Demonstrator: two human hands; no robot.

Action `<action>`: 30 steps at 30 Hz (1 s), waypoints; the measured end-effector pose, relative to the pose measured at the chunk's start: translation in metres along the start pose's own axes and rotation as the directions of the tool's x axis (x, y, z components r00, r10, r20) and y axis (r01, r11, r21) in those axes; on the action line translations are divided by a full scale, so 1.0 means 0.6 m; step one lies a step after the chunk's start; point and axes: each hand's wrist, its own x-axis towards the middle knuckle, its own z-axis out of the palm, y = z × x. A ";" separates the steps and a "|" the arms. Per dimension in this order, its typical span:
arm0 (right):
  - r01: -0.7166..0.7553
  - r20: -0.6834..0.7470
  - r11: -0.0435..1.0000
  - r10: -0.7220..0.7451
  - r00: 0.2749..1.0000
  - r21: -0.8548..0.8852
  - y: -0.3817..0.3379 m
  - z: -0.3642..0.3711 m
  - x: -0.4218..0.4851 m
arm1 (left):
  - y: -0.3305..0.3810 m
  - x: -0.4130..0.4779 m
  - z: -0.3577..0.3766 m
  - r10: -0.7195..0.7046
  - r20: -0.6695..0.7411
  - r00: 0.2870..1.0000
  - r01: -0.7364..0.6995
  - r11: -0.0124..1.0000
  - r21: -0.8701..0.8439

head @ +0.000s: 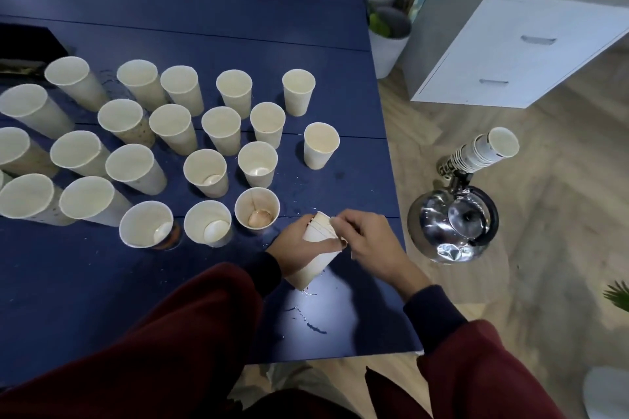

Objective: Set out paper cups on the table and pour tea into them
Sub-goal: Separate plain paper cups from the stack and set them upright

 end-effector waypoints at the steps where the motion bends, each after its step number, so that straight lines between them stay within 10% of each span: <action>1: 0.000 -0.014 1.000 0.000 1.000 -0.006 -0.002 0.000 0.003 | 0.003 0.000 0.000 -0.006 -0.004 1.000 0.006 1.000 -0.004; 7: 0.145 -0.212 0.967 -0.190 0.959 -0.211 -0.017 -0.015 0.045 | -0.022 -0.007 -0.012 -0.069 -0.105 0.992 0.070 0.998 0.005; 12: 0.296 -0.083 0.875 -0.352 0.932 -0.383 -0.022 0.001 0.083 | -0.029 -0.023 -0.017 -0.086 -0.024 0.996 0.089 0.985 0.148; 19: 0.326 -0.142 0.893 -0.382 0.913 -0.309 -0.022 0.025 0.062 | -0.023 -0.018 -0.030 -0.013 -0.082 0.997 0.026 0.987 0.161; 30: 0.092 -0.123 0.991 -0.103 0.987 -0.096 0.026 0.027 -0.041 | -0.014 -0.021 0.002 0.005 0.016 1.000 -0.008 0.980 0.200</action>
